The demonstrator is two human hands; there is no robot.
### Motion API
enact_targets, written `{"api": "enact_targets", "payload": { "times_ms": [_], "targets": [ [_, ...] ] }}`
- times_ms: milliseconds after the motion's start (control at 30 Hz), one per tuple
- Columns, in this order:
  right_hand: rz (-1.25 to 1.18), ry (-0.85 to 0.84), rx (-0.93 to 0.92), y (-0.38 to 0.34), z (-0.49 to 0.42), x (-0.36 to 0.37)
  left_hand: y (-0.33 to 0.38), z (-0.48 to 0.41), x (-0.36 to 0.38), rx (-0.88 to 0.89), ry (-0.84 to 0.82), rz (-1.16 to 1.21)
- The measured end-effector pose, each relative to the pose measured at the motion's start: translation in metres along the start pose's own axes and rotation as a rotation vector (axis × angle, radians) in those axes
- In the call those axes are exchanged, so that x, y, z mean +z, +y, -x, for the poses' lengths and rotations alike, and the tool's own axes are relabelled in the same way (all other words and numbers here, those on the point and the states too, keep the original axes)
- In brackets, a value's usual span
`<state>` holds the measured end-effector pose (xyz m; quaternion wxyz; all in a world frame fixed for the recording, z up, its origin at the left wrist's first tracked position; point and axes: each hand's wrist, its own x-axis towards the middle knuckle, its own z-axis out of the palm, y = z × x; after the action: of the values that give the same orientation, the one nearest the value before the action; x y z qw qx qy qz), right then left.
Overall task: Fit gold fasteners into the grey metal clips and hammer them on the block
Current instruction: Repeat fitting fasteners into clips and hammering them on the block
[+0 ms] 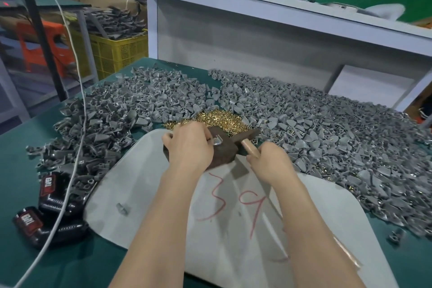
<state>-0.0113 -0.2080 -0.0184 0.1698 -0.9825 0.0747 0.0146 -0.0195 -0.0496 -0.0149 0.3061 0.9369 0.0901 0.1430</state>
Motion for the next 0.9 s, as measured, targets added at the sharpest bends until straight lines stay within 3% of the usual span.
{"api": "enact_targets", "payload": {
  "times_ms": [133, 233, 400, 533, 600, 700, 733, 833, 900],
  "targets": [
    [-0.298, 0.134, -0.063, 0.000, 0.003, -0.024, -0.001, 0.000, 0.001, 0.009, 0.003, 0.001],
    [-0.298, 0.185, -0.204, -0.003, 0.014, -0.033, 0.000, 0.000, 0.001, 0.008, -0.002, -0.008],
    [-0.288, 0.457, -0.398, -0.015, 0.034, -0.036, -0.001, -0.001, 0.002, 0.003, -0.004, -0.004],
    [-0.089, 0.228, -0.420, -0.018, 0.035, -0.030, -0.002, -0.003, 0.002, 0.002, -0.026, -0.024],
    [-0.066, 0.291, -0.402, -0.016, 0.034, -0.033, -0.002, -0.003, 0.003, 0.003, -0.025, -0.013],
    [-0.269, 0.522, -0.442, -0.015, 0.037, -0.035, -0.002, -0.004, 0.003, -0.004, -0.017, 0.016],
    [-0.249, 0.521, -0.462, -0.016, 0.037, -0.033, -0.002, -0.004, 0.004, -0.010, -0.021, 0.013],
    [-0.059, 0.286, -0.422, -0.016, 0.040, -0.022, -0.001, -0.004, 0.004, -0.005, -0.012, 0.003],
    [-0.090, 0.353, -0.405, -0.015, 0.036, -0.025, -0.002, -0.004, 0.005, -0.011, -0.016, 0.009]
  ]
}}
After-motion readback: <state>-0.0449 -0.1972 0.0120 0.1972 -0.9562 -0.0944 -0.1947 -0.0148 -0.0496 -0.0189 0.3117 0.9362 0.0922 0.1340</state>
